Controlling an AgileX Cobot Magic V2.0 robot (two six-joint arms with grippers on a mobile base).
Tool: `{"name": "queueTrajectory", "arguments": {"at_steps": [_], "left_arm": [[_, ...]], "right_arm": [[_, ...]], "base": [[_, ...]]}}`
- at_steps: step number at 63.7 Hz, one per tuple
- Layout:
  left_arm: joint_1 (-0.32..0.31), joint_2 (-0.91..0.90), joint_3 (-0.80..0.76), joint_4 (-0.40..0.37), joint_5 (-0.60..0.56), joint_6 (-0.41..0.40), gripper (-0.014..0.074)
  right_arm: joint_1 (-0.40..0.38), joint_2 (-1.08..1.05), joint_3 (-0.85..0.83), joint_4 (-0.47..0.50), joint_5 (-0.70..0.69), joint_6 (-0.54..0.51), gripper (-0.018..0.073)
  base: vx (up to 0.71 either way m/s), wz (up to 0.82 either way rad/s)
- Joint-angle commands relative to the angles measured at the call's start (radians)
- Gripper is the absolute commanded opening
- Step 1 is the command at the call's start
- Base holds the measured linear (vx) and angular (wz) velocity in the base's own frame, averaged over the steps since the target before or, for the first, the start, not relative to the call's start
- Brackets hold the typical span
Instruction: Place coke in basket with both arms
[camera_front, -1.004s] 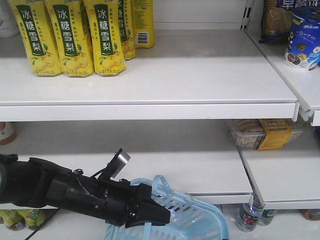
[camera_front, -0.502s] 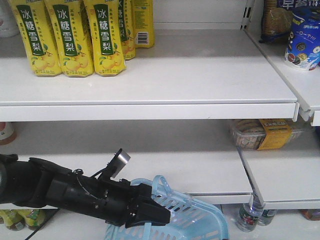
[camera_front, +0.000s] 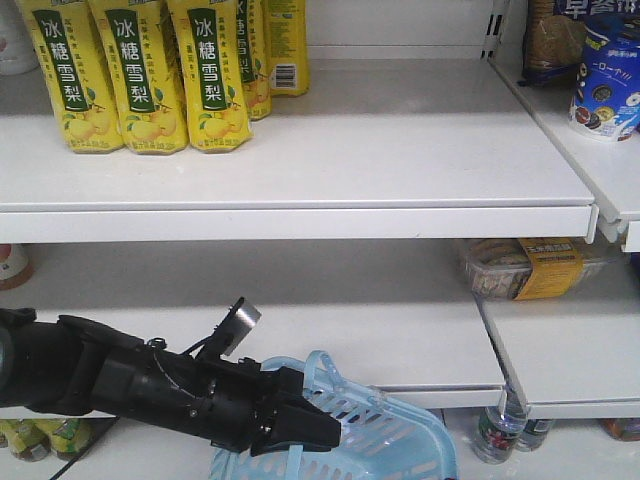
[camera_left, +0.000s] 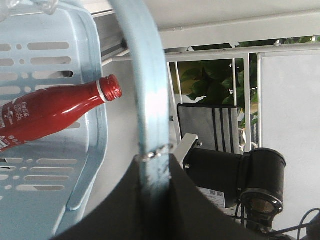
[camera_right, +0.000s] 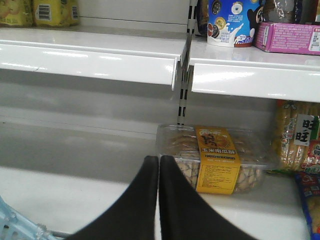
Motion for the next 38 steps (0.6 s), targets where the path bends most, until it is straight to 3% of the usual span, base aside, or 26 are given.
{"name": "queueTrajectory", "arguments": {"at_steps": [1, 38], "left_arm": [[-0.002, -0.047, -0.023, -0.127, 0.118, 0.008, -0.0006], [-0.015, -0.049, -0.022, -0.125, 0.116, 0.008, -0.0006]], "right_arm": [[-0.002, 0.014, -0.030, -0.010, -0.066, -0.003, -0.0009], [-0.002, 0.014, -0.030, -0.010, -0.066, -0.003, -0.0009]], "base": [[0.00, 0.00], [0.00, 0.00]]}}
